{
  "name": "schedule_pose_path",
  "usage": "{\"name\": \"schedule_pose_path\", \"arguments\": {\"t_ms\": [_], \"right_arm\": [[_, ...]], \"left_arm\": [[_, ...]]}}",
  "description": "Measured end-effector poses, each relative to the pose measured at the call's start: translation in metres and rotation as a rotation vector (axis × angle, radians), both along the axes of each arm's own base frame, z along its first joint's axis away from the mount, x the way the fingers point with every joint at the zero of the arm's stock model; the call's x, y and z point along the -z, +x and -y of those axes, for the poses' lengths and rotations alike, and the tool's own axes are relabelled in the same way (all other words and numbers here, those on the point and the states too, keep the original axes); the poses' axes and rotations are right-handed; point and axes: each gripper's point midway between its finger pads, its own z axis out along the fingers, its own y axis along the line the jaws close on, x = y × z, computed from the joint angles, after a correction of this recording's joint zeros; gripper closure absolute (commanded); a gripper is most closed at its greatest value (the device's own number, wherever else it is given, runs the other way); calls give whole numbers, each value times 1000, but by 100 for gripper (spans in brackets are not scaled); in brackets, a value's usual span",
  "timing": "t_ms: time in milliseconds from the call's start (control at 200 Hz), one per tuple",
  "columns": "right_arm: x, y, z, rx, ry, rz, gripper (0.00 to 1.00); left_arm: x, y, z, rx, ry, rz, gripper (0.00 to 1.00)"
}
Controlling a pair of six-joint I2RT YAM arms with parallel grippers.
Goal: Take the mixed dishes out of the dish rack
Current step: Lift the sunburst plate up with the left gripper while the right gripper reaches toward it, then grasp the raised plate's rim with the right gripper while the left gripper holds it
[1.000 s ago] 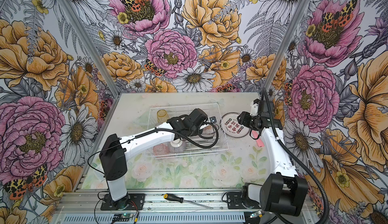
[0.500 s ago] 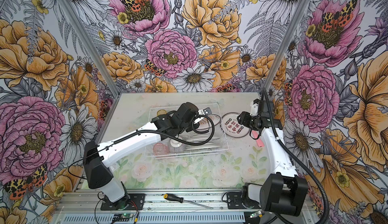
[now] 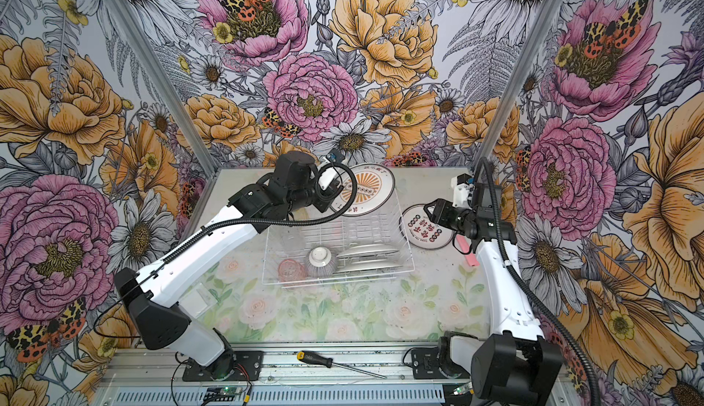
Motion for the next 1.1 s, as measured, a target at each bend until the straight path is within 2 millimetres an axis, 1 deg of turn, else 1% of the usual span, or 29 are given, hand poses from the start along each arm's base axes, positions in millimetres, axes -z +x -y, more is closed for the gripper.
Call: {"name": "schedule_pose_path", "arguments": {"t_ms": [80,240,395,606,786,946,1026,1096], "right_arm": [[-11,-2,-12,-54,30,50,46],[-28,-7,-38,-162,94,121,46],[-43,-8,-53,-225,142,172,46],[-57,-8,-65,-275,191,223,46],[-66,-6,-70,-291,229,260,47],[-73,-2,-74,-302,298,303,53],[-78,1,-75,-307,348,333,61],[-81,5,-76,-311,385,344,64]], "left_arm": [[-7,-1,0,11,-77,-38,100],[-13,-2,4,50,-224,-138,100],[-23,-2,10,84,-350,-196,100],[-26,-6,20,131,-452,-271,100],[-23,-8,30,170,-510,-328,100],[-17,-6,39,201,-552,-384,100],[-11,-5,43,206,-563,-407,100],[-6,-5,45,208,-568,-427,100]]}}
